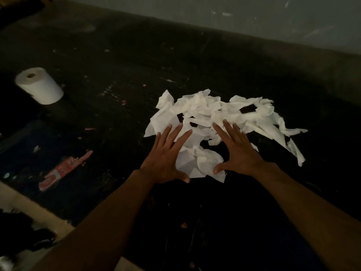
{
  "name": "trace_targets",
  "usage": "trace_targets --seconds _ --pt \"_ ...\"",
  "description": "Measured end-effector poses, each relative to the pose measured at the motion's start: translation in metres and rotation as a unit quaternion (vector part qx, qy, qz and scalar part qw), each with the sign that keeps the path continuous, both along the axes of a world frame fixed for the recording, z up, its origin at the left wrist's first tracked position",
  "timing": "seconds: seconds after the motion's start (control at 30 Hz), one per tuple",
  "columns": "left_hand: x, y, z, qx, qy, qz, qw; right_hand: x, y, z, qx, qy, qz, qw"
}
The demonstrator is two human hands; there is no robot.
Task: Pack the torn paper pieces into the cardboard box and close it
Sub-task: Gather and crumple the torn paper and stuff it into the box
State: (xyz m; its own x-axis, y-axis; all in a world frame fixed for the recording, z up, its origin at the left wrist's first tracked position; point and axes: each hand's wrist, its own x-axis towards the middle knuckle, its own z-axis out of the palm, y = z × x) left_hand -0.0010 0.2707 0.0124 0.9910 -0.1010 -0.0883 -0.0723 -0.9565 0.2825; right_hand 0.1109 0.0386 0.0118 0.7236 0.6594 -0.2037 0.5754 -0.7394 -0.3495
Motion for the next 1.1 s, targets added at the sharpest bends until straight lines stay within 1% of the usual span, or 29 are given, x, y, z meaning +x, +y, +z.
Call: trace_targets --seconds 0.13,0.2,0.3,0.4,0.5,0.63,0.77,0.8,0.9,1.0,1.03,1.1 --pt "0.046 0.006 -0.016 -0.001 0.020 -0.045 0.999 0.028 0.013 -0.009 -0.041 0.001 0.007 0.999" --pt "0.062 0.009 -0.026 -0.025 0.036 -0.060 0.997 0.037 0.018 -0.017 -0.054 -0.001 0.022 0.998" --pt "0.076 0.014 -0.038 -0.101 0.083 -0.047 0.990 0.050 0.027 -0.022 -0.085 0.002 0.057 0.995" --pt "0.082 0.016 -0.044 -0.121 0.103 -0.024 0.987 0.059 0.036 -0.020 -0.084 0.032 0.065 0.994" --pt "0.085 0.016 -0.050 -0.154 0.064 0.007 0.986 0.064 0.040 -0.025 -0.046 0.064 0.040 0.996" --pt "0.086 0.013 -0.058 -0.161 0.014 0.032 0.986 0.058 0.036 -0.035 0.004 0.036 0.017 0.999" --pt "0.084 0.014 -0.066 -0.148 -0.035 0.025 0.988 0.047 0.027 -0.046 0.119 0.049 -0.029 0.991" --pt "0.083 0.014 -0.068 -0.158 -0.050 0.022 0.986 0.046 0.025 -0.047 0.133 0.044 -0.032 0.990" --pt "0.080 0.013 -0.071 -0.186 -0.071 0.014 0.980 0.042 0.026 -0.040 0.116 0.042 -0.022 0.992" --pt "0.083 0.013 -0.073 -0.152 -0.046 -0.002 0.987 0.042 0.030 -0.030 0.105 0.080 -0.044 0.990" --pt "0.083 0.013 -0.074 -0.146 -0.040 0.000 0.989 0.042 0.031 -0.029 0.086 0.074 -0.040 0.993" --pt "0.081 0.012 -0.077 -0.135 -0.053 0.014 0.989 0.042 0.030 -0.031 0.031 -0.003 -0.013 0.999"
